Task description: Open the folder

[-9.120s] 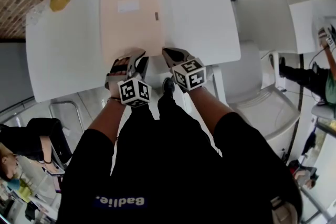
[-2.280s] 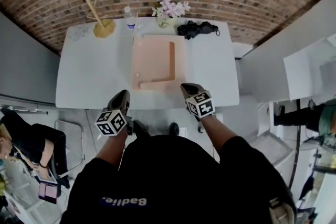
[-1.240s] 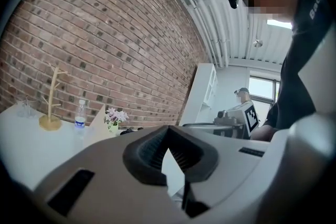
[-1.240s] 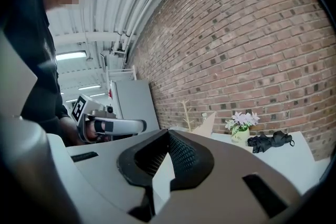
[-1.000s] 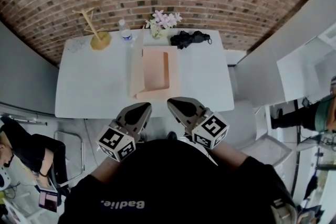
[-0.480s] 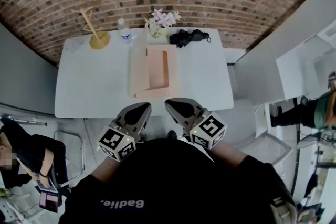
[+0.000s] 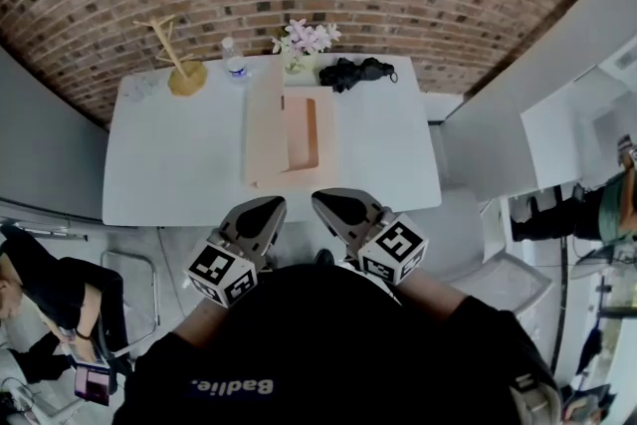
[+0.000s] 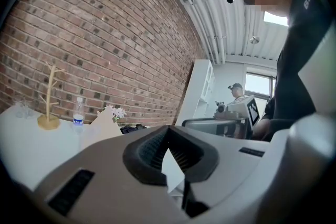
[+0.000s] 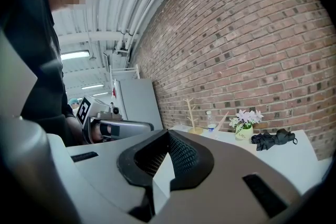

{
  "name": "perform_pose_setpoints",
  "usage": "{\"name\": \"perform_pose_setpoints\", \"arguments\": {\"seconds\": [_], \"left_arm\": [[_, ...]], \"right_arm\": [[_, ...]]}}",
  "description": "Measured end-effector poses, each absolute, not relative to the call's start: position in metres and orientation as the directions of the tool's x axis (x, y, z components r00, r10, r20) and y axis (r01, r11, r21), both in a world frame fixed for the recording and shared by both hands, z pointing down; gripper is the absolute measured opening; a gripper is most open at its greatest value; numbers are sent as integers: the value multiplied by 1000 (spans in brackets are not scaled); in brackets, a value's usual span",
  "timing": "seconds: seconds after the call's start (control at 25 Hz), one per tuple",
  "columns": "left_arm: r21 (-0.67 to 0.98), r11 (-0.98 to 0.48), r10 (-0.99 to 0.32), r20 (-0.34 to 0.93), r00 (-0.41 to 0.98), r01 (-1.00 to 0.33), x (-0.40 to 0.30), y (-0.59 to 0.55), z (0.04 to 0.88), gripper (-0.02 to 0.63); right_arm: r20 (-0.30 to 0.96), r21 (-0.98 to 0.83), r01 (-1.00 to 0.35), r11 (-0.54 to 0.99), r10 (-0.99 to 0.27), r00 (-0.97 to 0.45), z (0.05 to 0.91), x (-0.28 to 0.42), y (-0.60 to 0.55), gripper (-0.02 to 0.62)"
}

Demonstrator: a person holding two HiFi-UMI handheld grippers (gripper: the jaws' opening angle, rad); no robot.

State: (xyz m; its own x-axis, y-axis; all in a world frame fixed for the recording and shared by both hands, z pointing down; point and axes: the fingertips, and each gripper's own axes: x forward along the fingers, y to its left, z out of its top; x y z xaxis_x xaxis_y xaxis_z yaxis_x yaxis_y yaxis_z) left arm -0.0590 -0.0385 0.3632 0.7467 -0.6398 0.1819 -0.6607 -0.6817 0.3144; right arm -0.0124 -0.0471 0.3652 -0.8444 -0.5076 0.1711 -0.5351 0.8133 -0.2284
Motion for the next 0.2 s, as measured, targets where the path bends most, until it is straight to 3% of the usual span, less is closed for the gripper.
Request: {"name": "perform_pose_setpoints", "arguments": {"seconds": [0.2], "left_arm": [[317, -686, -648, 143, 749, -654, -59, -40, 366, 3]], "right_arm": [[169, -238, -539, 808, -512, -842, 367, -11, -49, 28]]}}
